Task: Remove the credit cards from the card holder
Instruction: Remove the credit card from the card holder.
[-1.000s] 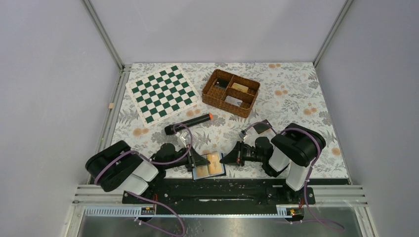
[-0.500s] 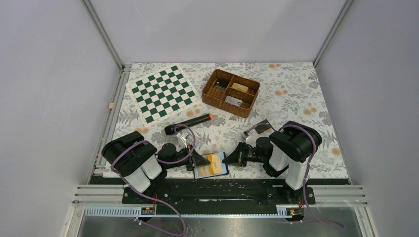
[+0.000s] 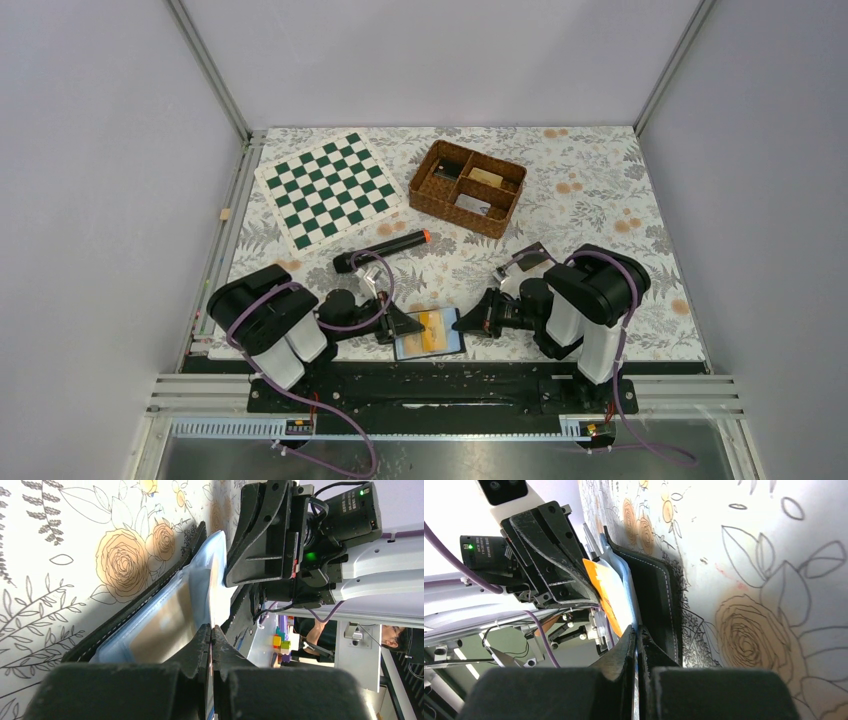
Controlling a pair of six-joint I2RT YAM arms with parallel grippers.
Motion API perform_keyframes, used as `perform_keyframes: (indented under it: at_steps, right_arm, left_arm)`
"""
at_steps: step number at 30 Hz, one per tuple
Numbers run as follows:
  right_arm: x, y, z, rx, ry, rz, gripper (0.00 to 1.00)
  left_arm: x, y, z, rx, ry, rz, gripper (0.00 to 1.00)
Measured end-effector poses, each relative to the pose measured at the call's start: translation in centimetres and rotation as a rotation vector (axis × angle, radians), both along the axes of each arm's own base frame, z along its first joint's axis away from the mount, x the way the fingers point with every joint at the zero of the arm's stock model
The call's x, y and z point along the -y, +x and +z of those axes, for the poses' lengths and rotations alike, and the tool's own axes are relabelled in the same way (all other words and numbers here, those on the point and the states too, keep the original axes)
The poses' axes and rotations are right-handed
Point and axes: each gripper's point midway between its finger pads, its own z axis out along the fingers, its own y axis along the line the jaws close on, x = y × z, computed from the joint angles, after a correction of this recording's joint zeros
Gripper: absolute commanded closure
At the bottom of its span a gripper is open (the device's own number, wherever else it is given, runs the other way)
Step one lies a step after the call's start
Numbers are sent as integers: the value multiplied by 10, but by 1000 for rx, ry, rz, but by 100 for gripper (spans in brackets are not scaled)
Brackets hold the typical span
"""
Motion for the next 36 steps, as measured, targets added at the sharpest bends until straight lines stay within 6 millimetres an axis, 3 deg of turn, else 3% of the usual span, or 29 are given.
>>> perform_keyframes:
  at_steps: [10,16,19,21,36]
  right_arm:
    - [4,3,-4,-10,-16,-33,93]
    - [6,4,-11,-41,-33,-55,76]
    - [7,6,-9,-42,-27,-69,60]
    - [8,7,-5,-40,-19,-80,56]
    - [19,10,3,-75,-10,-189,47]
  left_arm:
    - [-3,5,1,-3,2,20,100]
    - [-6,6,-6,-23,17,30,100]
    - [-8,7,-12,-40,29,39,100]
    - [-9,8,-14,-47,35,43,100]
    - [-11,15,-5,-22,7,62,100]
